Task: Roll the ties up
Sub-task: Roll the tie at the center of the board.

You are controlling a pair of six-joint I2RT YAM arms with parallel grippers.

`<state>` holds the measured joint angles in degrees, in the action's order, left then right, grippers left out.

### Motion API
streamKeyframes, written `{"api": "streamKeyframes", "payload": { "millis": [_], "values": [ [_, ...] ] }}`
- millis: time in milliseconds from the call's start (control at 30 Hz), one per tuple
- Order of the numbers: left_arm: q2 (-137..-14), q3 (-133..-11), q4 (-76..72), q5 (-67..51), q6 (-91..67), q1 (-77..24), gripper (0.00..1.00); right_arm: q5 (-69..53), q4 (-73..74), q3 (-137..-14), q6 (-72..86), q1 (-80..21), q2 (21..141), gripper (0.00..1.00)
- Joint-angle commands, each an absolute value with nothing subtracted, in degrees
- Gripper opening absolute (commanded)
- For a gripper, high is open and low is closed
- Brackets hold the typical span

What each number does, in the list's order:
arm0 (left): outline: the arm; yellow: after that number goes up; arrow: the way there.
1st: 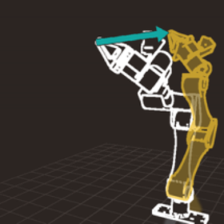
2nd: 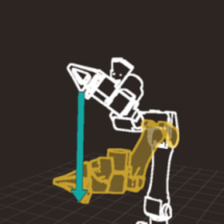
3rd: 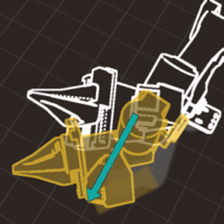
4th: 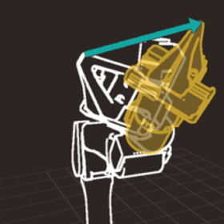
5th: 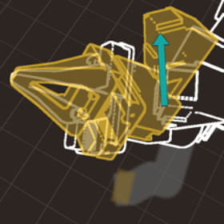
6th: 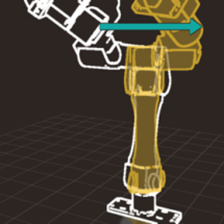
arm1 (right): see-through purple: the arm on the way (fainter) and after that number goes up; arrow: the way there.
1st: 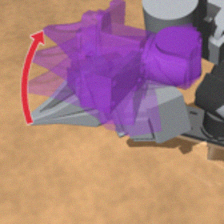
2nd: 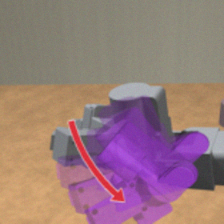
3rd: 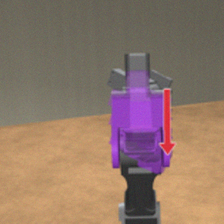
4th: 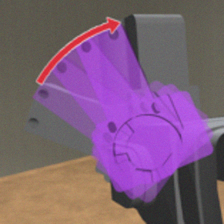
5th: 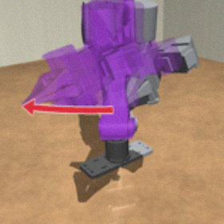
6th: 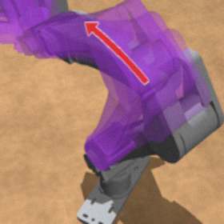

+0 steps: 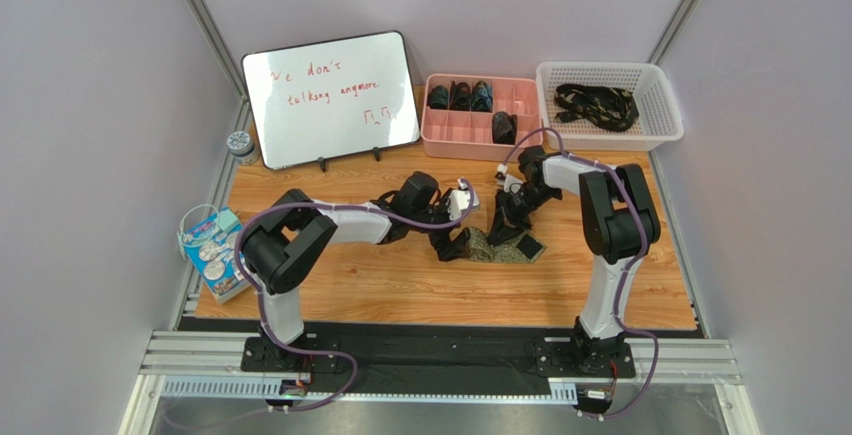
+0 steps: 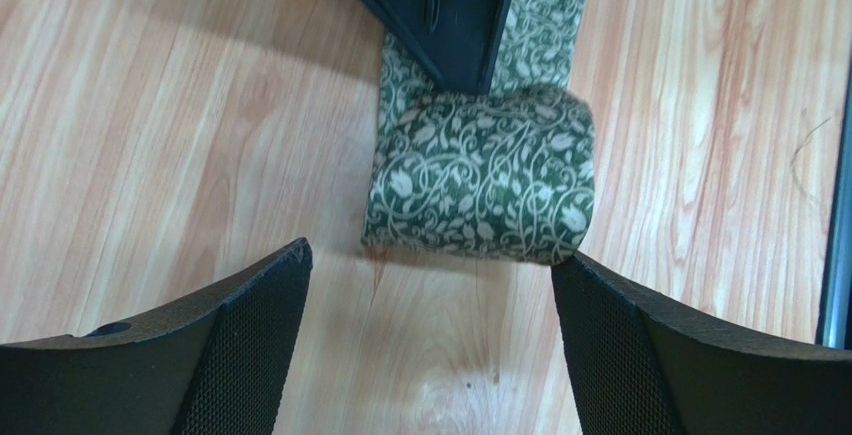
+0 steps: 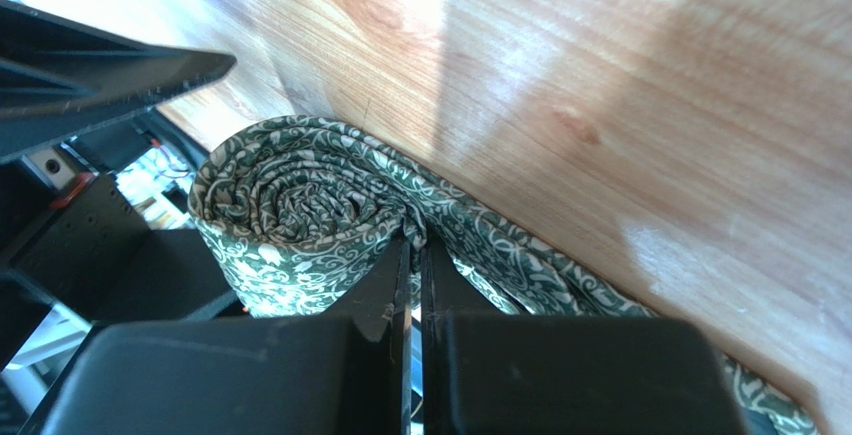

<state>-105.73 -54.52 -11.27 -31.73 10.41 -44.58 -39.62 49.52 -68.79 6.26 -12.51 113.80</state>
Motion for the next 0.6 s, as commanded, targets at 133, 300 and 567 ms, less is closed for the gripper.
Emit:
{"api": "streamKeyframes", "payload": {
  "millis": [133, 300, 567],
  "values": [
    [-107.6, -54.9, -23.0, -39.2, 7.0, -45.8, 0.93, -27.7, 42.1, -67.1, 7.0, -14.3, 114.4, 0.00],
    [-110.0, -56.8, -22.9, -39.8, 4.4, -47.1, 0.84, -28.2, 40.1, -66.8, 9.0, -14.2, 114.8, 0.00],
    [-111.0, -61.3, -11.7, -30.3, 9.5, -48.8, 0.37, -34.4, 39.5, -67.3, 10.5, -14.3, 114.3, 0.00]
  ]
}}
